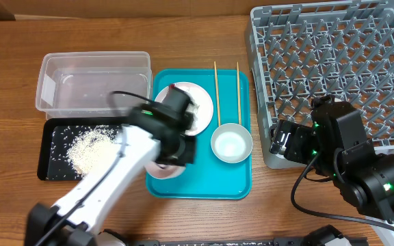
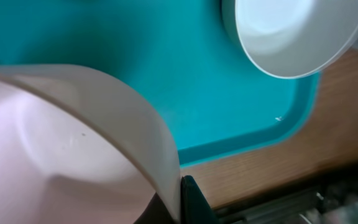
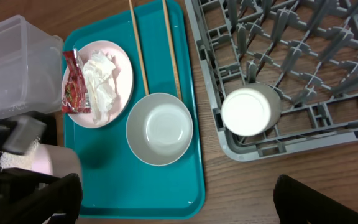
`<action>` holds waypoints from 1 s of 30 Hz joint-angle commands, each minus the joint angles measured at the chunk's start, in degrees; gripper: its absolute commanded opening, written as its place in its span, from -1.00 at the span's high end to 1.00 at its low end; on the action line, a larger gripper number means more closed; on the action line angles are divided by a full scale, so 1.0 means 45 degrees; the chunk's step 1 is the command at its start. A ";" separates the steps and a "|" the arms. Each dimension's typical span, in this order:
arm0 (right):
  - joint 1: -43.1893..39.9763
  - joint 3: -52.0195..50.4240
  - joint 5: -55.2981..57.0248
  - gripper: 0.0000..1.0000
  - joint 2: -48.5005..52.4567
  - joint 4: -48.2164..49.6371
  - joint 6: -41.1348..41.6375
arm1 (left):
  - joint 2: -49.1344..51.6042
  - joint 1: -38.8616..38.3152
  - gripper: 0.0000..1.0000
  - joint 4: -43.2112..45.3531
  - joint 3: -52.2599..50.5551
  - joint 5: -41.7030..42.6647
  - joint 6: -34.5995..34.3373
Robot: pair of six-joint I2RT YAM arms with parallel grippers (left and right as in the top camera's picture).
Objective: Sort waste into correct bins and load items into the dishwasher
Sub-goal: 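Return the empty pink bowl to the teal tray with left gripper, then grasp the tissue on the white plate and drop it in the clear bin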
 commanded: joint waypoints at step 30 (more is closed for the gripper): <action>-0.0044 0.0155 0.0228 -1.00 -0.0053 -0.0044 0.0000 | 0.4711 0.1379 -0.61 0.6188 0.1627 -0.3356 0.0053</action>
